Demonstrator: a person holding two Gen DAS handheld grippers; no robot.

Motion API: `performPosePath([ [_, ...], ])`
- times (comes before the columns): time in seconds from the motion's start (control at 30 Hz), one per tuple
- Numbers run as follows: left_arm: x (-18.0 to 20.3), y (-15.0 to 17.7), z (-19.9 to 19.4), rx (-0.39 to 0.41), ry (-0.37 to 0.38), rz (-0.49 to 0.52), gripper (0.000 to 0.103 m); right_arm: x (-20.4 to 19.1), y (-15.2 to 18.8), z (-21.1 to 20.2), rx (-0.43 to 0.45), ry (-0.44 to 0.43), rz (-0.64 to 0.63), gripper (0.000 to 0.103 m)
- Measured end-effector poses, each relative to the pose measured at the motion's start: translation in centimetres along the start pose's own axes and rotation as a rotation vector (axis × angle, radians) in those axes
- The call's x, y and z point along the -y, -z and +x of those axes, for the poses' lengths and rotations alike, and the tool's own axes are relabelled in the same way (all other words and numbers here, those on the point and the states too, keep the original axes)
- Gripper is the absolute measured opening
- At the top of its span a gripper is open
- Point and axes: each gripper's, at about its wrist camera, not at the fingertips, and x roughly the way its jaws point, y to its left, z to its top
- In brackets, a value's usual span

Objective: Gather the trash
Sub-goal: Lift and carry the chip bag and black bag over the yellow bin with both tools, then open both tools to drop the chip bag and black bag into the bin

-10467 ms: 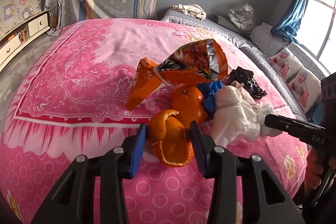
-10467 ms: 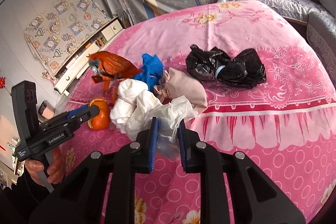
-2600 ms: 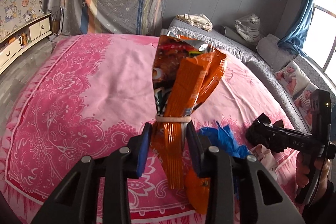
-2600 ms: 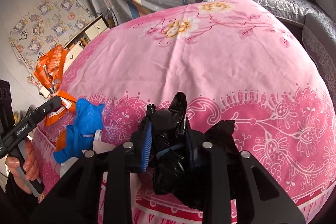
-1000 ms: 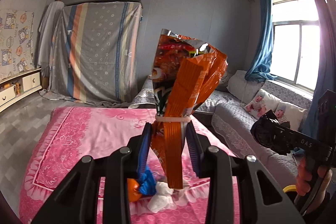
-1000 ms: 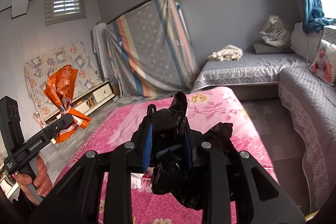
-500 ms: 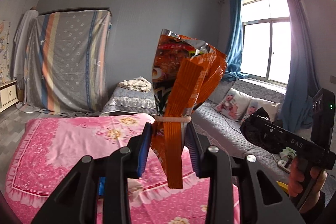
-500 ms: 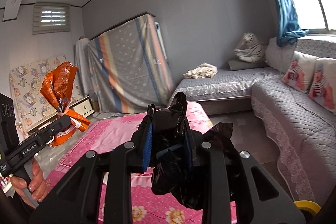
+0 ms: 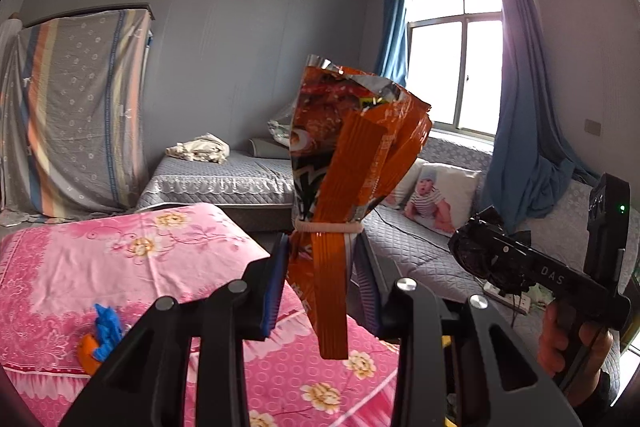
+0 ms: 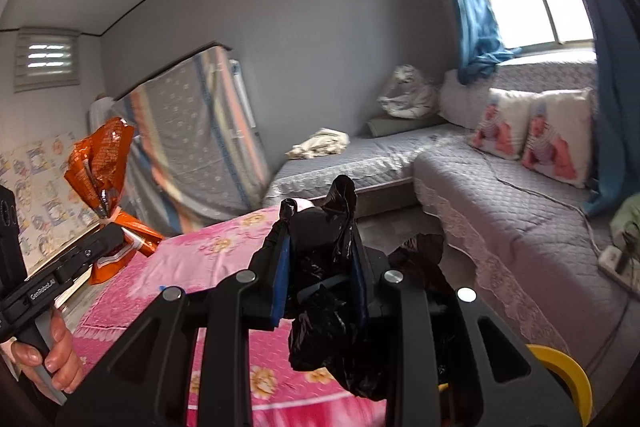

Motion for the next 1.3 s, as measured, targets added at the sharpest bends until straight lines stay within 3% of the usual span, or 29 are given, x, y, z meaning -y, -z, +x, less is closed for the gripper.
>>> performPosePath([
  [0.33,4.4,2.2,3.1,-0.072,0.120,0.029,0.032,5.5,2.6,-1.2,-0.032,0.167,0.074,0.025],
  [0.77,10.3,7.9,11.6,-0.349,0.294,0.031,0.032,11.4,6.8,-2.8,-0.117,0.379,0.194,0.026],
  [1.03,14.1,12.0,15.0,-0.494,0.347,0.074,0.032,15.9,9.4,-3.3,-0.179,0.429,0.329,0.026],
  [1.3,16.4,14.2,16.6,-0.563,0.385,0.111,0.032,18.6,10.6,-3.6,-0.191,0.452,0.406,0.029],
])
